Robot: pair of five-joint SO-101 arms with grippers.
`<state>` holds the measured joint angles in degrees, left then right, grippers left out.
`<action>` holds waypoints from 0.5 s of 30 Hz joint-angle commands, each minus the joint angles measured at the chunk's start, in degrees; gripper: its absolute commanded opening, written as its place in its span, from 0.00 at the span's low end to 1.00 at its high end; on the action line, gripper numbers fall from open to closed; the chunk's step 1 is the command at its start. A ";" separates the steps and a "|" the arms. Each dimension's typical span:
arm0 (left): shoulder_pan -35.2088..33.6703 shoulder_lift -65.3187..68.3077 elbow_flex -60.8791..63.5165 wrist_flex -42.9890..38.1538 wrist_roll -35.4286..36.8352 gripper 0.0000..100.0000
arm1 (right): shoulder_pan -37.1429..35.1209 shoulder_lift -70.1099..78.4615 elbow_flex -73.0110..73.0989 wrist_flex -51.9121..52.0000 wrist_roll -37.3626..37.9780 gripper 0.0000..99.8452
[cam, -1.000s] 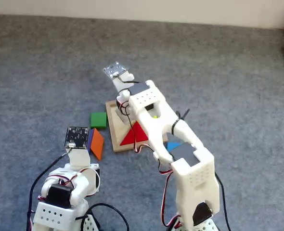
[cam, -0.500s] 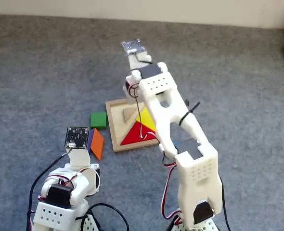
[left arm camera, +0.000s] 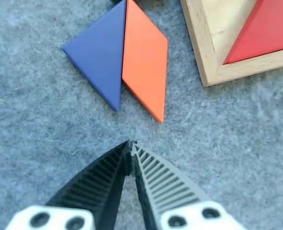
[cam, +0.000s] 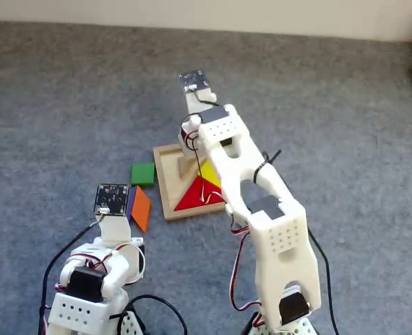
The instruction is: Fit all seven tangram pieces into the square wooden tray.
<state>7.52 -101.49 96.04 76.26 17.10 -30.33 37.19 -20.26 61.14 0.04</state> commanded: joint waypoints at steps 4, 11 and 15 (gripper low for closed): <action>-0.48 -2.42 1.19 0.26 -0.09 0.01 | 0.66 -1.54 -0.48 4.18 -0.44 0.01; -0.48 -2.42 1.19 0.26 -0.09 0.01 | -2.24 -1.54 -0.66 12.00 -0.35 0.01; -0.48 -2.42 1.19 0.26 -0.09 0.01 | -4.00 -1.63 -0.66 15.16 -0.35 0.01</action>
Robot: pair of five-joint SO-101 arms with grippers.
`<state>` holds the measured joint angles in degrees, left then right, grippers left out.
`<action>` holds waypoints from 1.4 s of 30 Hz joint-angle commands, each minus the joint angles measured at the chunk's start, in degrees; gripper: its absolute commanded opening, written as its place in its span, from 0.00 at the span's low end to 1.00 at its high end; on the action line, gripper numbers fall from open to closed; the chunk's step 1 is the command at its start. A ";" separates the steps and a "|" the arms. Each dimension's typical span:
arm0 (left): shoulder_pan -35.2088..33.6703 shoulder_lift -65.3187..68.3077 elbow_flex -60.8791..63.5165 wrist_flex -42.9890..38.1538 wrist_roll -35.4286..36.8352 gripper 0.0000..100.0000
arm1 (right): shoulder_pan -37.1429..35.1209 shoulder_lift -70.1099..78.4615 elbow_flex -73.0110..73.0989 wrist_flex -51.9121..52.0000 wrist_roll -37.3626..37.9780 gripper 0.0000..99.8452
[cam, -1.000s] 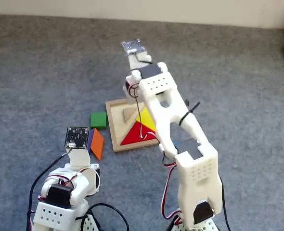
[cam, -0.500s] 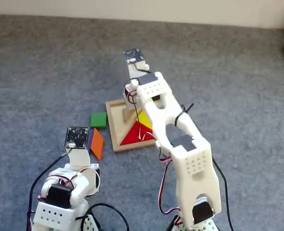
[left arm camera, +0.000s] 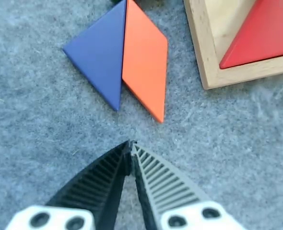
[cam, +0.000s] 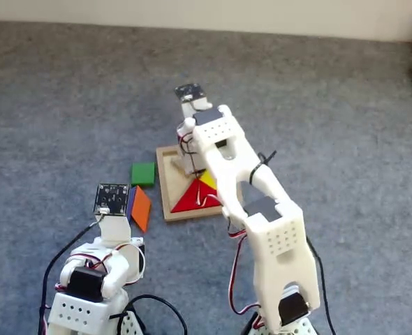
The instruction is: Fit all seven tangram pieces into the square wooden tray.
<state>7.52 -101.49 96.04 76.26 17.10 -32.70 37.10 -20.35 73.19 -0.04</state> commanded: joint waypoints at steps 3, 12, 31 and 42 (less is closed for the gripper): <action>-0.48 -2.42 1.19 0.26 -0.09 0.01 | -1.36 -1.80 -1.89 3.82 -0.26 0.01; -0.48 -2.42 1.19 0.26 -0.09 0.01 | 2.33 -4.97 -4.35 3.56 -0.26 0.01; -0.48 -2.42 1.19 0.26 -0.09 0.01 | 2.68 -4.97 -4.00 -7.87 -0.35 0.01; -0.48 -2.42 1.19 0.26 -0.09 0.01 | 2.07 -7.08 -3.91 -5.58 -0.44 0.01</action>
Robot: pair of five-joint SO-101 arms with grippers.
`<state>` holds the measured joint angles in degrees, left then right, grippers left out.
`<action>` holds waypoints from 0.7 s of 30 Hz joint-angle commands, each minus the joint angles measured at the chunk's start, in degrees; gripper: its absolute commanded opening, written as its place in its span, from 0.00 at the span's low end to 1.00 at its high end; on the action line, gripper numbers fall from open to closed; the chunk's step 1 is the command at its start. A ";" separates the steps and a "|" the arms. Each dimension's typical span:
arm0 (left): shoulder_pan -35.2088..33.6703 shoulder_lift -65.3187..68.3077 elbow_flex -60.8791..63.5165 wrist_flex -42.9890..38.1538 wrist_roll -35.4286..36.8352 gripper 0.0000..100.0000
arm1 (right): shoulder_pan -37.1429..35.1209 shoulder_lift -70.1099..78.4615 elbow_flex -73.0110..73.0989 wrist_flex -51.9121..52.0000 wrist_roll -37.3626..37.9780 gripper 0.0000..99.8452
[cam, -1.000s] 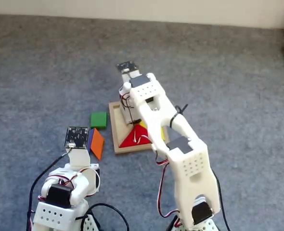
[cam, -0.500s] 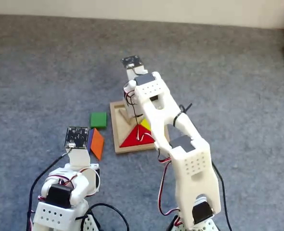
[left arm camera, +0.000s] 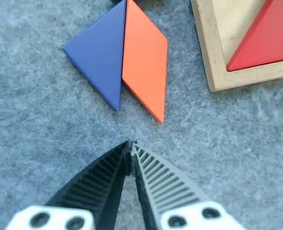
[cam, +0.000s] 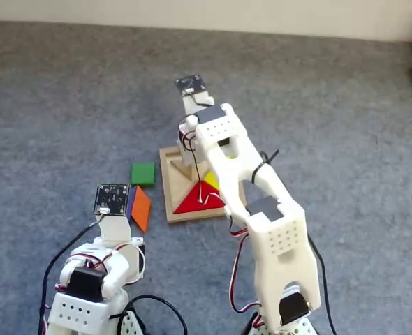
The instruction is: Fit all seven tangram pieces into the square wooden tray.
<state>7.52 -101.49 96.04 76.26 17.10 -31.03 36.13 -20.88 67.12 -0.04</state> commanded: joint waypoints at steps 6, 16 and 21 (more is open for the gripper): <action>-0.48 -2.42 1.19 0.26 -0.09 0.01 | -4.00 -6.37 -1.45 4.00 -0.62 0.01; -0.48 -2.42 1.19 0.26 -0.09 0.01 | -7.16 -6.46 -0.84 8.84 -0.70 0.01; -0.48 -2.42 1.19 0.26 -0.09 0.01 | -5.67 -6.55 -1.36 12.35 -0.53 0.01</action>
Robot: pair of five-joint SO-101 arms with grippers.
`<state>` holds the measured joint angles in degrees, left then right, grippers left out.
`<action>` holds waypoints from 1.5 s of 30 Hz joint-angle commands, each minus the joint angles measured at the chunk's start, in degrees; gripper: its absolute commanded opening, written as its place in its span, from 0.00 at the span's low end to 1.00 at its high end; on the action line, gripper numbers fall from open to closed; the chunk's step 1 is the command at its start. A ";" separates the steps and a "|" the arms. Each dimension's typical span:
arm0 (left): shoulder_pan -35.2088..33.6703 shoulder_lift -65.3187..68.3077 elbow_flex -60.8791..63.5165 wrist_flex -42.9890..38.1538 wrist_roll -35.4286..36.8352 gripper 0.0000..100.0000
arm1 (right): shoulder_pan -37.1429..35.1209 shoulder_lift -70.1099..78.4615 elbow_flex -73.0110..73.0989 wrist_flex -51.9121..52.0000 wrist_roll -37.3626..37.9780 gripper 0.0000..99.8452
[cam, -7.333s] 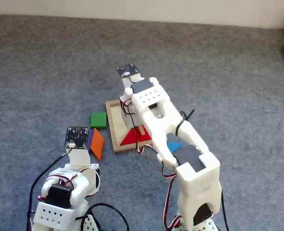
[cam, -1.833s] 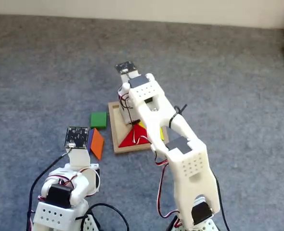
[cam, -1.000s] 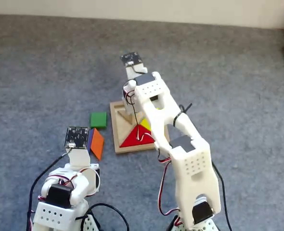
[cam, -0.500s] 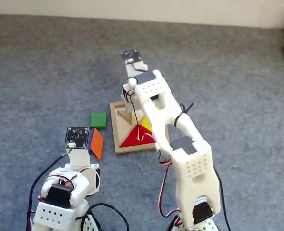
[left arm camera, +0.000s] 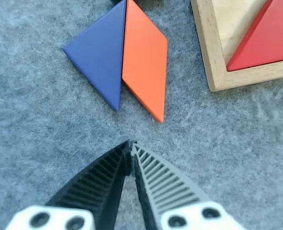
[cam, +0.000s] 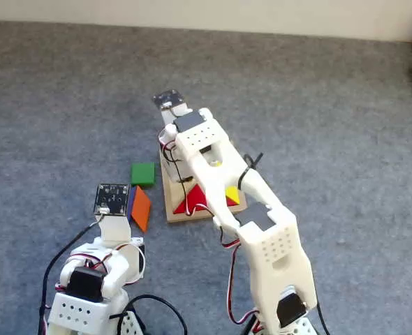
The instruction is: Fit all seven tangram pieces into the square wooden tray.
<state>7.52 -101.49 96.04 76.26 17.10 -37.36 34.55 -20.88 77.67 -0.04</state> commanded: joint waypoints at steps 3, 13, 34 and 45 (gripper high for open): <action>-0.48 -2.42 1.19 0.26 -0.09 0.01 | 2.15 -6.29 -1.36 0.04 -0.53 0.01; -0.48 -2.42 1.19 0.26 -0.09 0.01 | 5.58 -6.99 1.01 -12.97 -0.44 0.01; -0.48 -2.42 1.19 0.26 -0.09 0.01 | -0.92 -5.14 8.57 -8.84 -0.26 0.01; -0.48 -2.42 1.19 0.26 -0.09 0.01 | 1.36 -7.69 9.19 -12.26 -0.35 0.01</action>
<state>7.52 -101.49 96.04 76.26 17.10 -36.40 31.30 -12.09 68.18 -0.13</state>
